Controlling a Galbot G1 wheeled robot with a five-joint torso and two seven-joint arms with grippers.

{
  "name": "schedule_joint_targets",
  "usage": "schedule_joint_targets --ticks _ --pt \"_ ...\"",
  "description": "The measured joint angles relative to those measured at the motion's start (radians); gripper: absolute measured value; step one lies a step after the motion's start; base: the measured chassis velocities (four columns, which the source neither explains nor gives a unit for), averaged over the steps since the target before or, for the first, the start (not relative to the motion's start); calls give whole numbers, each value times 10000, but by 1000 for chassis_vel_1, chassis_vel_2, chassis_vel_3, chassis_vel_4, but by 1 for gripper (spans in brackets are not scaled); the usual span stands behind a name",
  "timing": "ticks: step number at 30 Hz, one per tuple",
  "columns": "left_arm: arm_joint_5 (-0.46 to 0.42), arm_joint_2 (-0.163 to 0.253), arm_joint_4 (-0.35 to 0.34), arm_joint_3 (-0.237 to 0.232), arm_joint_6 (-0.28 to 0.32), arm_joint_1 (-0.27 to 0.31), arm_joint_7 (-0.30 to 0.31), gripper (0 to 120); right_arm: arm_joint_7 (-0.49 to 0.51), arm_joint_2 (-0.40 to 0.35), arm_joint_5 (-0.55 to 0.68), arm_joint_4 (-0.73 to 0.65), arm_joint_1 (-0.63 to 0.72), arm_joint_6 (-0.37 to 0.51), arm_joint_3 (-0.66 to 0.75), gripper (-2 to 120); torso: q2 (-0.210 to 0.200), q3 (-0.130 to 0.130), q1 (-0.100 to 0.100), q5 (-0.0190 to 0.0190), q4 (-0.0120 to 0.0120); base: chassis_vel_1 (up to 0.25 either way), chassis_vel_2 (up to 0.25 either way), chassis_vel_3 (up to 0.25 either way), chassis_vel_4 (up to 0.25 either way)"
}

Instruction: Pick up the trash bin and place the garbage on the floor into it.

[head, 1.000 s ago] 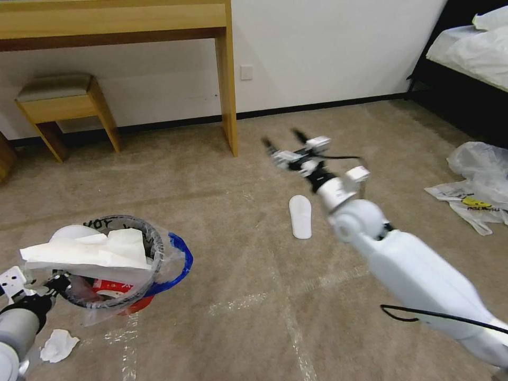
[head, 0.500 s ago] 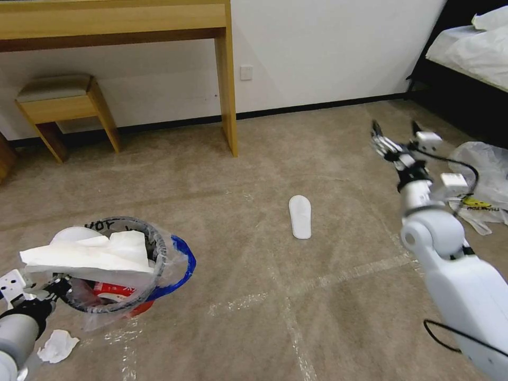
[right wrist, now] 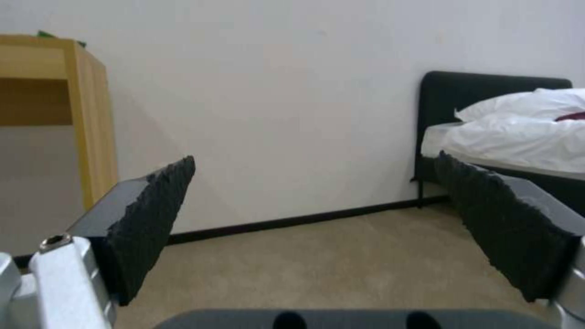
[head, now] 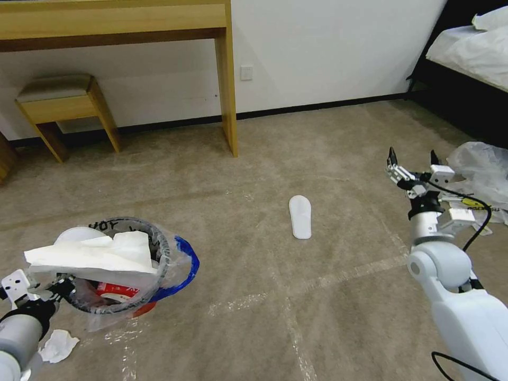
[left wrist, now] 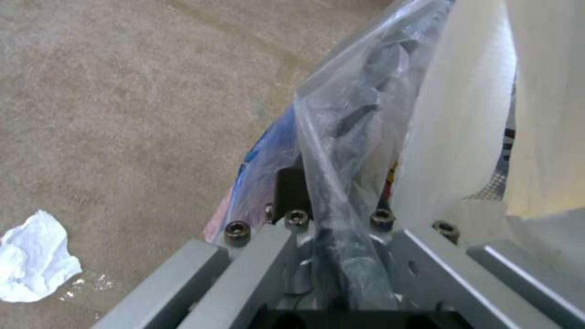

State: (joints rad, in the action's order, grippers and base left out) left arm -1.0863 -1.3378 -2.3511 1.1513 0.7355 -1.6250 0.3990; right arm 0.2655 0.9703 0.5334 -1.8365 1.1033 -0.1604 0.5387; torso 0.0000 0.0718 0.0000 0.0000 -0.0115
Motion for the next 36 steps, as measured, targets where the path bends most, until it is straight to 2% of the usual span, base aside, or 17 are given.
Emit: schedule_joint_targets --ticks 8,16,36 --pt "2 -9 72 -76 0 68 -4 1 -13 204 -136 -47 317 -86 233 100 0 0 0 0 2 0 0 0 0" --pt "39 15 141 -159 0 120 -33 1 -12 732 -477 -169 638 -89 277 100 0 1 0 0 0 0 0 0 0" --pt "-35 24 178 -29 0 102 -93 1 -52 737 -426 -4 257 -44 -58 100 0 1 0 0 1 0 0 0 0"
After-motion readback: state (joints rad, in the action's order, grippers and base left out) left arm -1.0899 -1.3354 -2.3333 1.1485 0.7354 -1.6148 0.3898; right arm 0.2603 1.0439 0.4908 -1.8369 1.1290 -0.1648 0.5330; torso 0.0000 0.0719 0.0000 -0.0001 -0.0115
